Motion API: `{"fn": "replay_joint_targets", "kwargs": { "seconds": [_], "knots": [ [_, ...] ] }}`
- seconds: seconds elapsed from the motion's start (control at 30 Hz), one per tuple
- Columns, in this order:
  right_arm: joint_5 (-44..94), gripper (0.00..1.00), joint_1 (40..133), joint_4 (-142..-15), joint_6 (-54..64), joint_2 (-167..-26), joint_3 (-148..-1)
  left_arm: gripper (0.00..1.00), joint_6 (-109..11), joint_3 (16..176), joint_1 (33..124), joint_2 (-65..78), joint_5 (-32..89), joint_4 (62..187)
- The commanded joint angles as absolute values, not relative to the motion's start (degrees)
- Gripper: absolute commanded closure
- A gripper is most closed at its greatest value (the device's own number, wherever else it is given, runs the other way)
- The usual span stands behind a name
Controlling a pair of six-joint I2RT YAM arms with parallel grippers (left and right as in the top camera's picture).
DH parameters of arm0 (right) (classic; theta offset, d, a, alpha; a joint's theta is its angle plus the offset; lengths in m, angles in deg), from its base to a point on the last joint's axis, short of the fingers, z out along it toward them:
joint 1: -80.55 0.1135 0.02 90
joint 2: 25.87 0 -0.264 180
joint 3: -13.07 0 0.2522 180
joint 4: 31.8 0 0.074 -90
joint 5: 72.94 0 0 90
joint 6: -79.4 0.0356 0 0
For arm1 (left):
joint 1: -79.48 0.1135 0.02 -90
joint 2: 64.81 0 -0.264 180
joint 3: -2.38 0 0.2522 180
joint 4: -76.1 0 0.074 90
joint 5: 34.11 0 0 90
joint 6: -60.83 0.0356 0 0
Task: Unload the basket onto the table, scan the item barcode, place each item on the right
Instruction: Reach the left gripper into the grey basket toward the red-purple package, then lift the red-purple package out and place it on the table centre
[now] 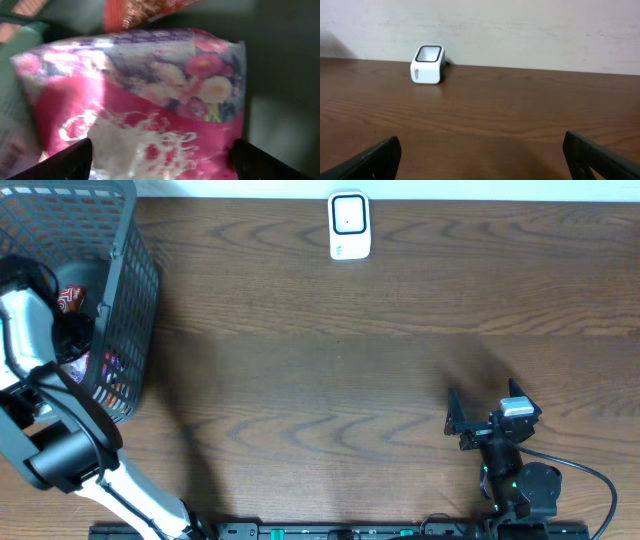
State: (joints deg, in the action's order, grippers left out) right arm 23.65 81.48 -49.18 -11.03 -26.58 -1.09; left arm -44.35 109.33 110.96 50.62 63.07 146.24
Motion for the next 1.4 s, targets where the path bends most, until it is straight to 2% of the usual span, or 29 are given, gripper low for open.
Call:
{"fn": "replay_joint_targets", "kwargs": {
  "seconds": [0.0,0.1,0.13,0.2,0.27,0.33,0.6,0.7,0.93,1.03,1.17,1.37],
  "knots": [
    [23.5,0.01,81.3,-49.4,-10.2,-26.4,-1.0,0.29,-44.5,108.9,108.8,53.5,67.9,147.0],
    [23.5,0.01,81.3,-49.4,-10.2,-26.4,-1.0,0.29,-44.5,108.9,107.9,55.2,69.9,147.9],
    [23.5,0.01,81.3,-49.4,-10.2,-26.4,-1.0,0.32,-44.5,108.9,107.8,55.8,70.4,148.2],
    [23.5,0.01,81.3,-49.4,-10.2,-26.4,-1.0,0.59,-44.5,108.9,107.8,56.3,70.6,149.2],
    [23.5,0.01,81.3,-49.4,-10.2,-26.4,-1.0,0.78,-44.5,108.9,107.8,56.4,70.6,149.6],
    [23.5,0.01,81.3,-49.4,-10.2,-26.4,-1.0,0.92,-44.2,109.0,107.8,56.1,70.6,150.1],
    [23.5,0.01,81.3,-49.4,-10.2,-26.4,-1.0,0.93,-42.6,115.1,107.8,49.0,70.5,152.8],
    [23.5,0.01,81.3,-49.4,-10.2,-26.4,-1.0,0.93,-47.3,117.3,107.8,41.4,69.9,150.1],
    [23.5,0.01,81.3,-49.4,-10.2,-26.4,-1.0,0.93,-50.6,117.5,107.7,22.9,54.1,136.9],
    [23.5,0.01,81.3,-49.4,-10.2,-26.4,-1.0,0.92,-56.1,117.5,107.5,16.4,46.5,133.4],
    [23.5,0.01,81.3,-49.4,-10.2,-26.4,-1.0,0.93,-59.9,117.5,103.7,7.6,36.8,130.6],
    [23.5,0.01,81.3,-49.4,-10.2,-26.4,-1.0,0.92,-59.8,117.5,88.7,3.8,36.6,130.9]
  ]
}}
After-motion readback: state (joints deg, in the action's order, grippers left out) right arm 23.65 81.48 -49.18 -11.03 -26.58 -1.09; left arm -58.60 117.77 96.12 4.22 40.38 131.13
